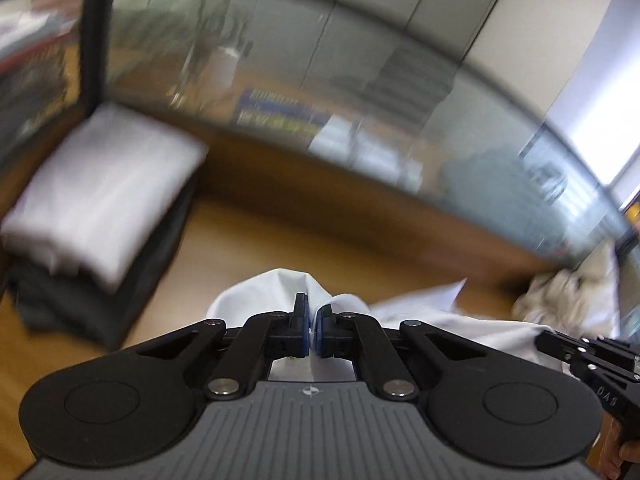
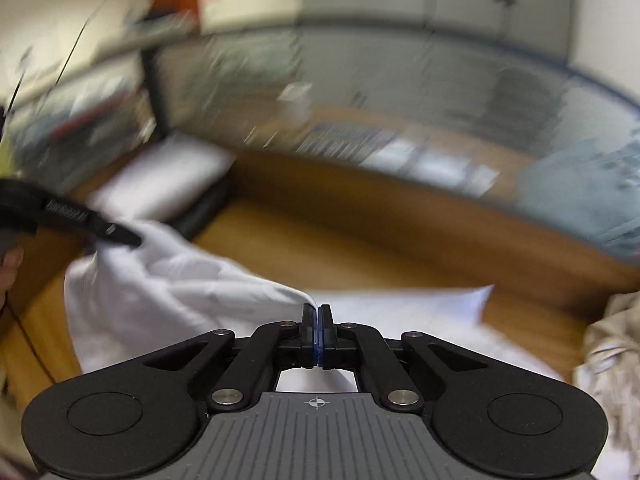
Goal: Fold clothes
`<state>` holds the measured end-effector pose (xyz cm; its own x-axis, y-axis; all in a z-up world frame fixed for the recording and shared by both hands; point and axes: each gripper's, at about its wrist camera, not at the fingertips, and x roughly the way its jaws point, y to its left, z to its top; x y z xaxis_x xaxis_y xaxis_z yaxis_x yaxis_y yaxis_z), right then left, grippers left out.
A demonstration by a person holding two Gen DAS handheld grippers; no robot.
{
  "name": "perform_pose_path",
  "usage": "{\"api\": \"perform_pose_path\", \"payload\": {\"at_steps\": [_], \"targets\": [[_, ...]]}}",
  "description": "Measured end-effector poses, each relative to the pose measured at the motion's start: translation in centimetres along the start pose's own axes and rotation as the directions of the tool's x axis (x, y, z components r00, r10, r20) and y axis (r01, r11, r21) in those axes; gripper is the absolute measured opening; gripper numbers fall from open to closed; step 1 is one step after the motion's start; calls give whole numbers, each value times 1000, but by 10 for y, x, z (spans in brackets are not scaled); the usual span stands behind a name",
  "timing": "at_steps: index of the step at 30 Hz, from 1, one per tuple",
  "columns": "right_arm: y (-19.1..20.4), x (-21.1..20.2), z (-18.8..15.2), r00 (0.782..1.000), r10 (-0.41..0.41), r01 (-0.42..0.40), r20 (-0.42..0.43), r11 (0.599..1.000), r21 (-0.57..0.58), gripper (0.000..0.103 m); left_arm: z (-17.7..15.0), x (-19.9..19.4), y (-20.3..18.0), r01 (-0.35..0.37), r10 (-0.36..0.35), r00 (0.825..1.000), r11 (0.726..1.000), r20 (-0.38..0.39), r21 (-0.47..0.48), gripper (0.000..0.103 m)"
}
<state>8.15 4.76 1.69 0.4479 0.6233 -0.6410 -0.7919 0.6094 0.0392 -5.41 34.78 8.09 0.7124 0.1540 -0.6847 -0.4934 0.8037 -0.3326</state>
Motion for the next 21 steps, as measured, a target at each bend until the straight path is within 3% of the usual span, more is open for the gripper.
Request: {"api": "perform_pose_path", "payload": {"at_steps": [3, 6, 12, 15, 21], "targets": [[-32, -35, 29, 994, -50, 40, 99, 995, 95, 2, 40, -19, -8, 89, -89, 995, 996, 45, 12, 3], [-59, -74, 53, 983, -57, 29, 172, 986, 164, 2, 76, -40, -18, 207, -209, 976, 978, 61, 30, 3], [-91, -140, 77, 976, 1, -57, 218, 965, 255, 2, 83, -69, -32, 324, -324, 946, 943, -13, 80, 3], [-103, -151, 75, 985, 65, -113, 163, 944, 308, 2, 74, -77, -34, 363, -359, 931, 927, -67, 90, 3], [-89, -128, 22, 990, 129, -99, -66, 936, 339, 2, -9, -43, -16, 260, -237, 944, 962, -229, 80, 3]]}}
